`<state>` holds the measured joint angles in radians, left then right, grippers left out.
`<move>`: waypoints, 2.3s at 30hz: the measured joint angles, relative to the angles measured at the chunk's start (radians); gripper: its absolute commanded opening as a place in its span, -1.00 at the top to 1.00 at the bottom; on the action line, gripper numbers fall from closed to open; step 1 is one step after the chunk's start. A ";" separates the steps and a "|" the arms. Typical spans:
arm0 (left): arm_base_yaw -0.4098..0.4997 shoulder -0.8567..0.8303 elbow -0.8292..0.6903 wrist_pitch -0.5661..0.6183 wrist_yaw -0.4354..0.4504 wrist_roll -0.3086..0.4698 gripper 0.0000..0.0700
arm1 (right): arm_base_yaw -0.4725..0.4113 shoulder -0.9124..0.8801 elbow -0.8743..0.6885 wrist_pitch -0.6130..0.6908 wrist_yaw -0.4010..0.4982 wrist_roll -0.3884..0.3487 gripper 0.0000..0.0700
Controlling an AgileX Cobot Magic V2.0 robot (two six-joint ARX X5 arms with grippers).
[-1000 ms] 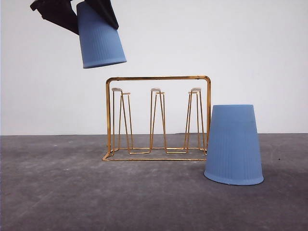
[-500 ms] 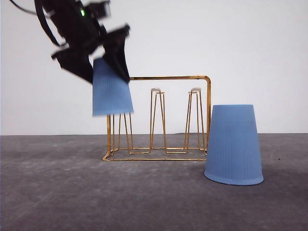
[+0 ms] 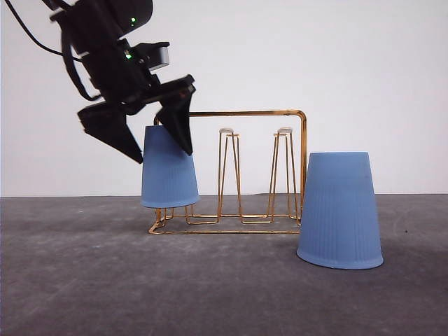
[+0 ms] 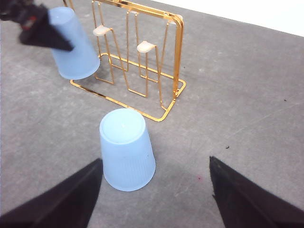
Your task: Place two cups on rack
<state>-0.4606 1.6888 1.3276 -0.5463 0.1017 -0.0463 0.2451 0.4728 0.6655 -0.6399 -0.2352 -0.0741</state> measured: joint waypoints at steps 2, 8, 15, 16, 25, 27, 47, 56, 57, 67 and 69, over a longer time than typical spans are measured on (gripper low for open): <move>0.000 -0.027 0.022 -0.102 0.023 0.000 -0.15 | 0.000 0.000 0.000 0.000 0.000 0.001 -0.30; 0.005 -0.174 0.054 -0.335 0.077 -0.006 0.00 | 0.000 0.011 0.000 0.001 -0.042 0.003 -0.31; 0.026 -0.288 -0.005 -0.388 0.100 -0.019 0.00 | 0.002 0.126 0.000 0.001 -0.120 0.006 -0.31; 0.027 -0.315 -0.038 -0.375 0.101 -0.023 0.00 | 0.002 0.149 0.000 0.002 -0.127 0.008 -0.31; 0.050 -0.582 -0.444 -0.162 0.105 -0.147 0.00 | 0.024 0.377 0.000 0.152 -0.155 0.012 -0.32; 0.048 -0.628 -0.514 -0.162 0.106 -0.175 0.00 | 0.039 0.430 0.000 0.218 -0.156 0.012 -0.40; 0.048 -0.741 -0.585 -0.174 0.104 -0.221 0.00 | 0.136 0.866 0.009 0.500 -0.118 0.035 0.12; 0.048 -0.741 -0.586 -0.174 0.104 -0.222 0.00 | 0.140 0.846 0.265 0.070 -0.109 0.083 0.12; 0.048 -0.741 -0.586 -0.174 0.104 -0.222 0.00 | 0.141 0.845 0.306 0.039 -0.098 0.083 0.12; 0.048 -0.741 -0.586 -0.167 0.104 -0.228 0.00 | 0.146 0.846 0.546 0.130 0.005 0.076 0.12; 0.048 -0.741 -0.586 -0.167 0.104 -0.228 0.00 | 0.146 0.855 0.547 0.189 0.005 0.074 0.12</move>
<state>-0.4129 0.9478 0.7418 -0.7132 0.2054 -0.2745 0.3908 1.3278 1.2129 -0.4508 -0.2301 0.0001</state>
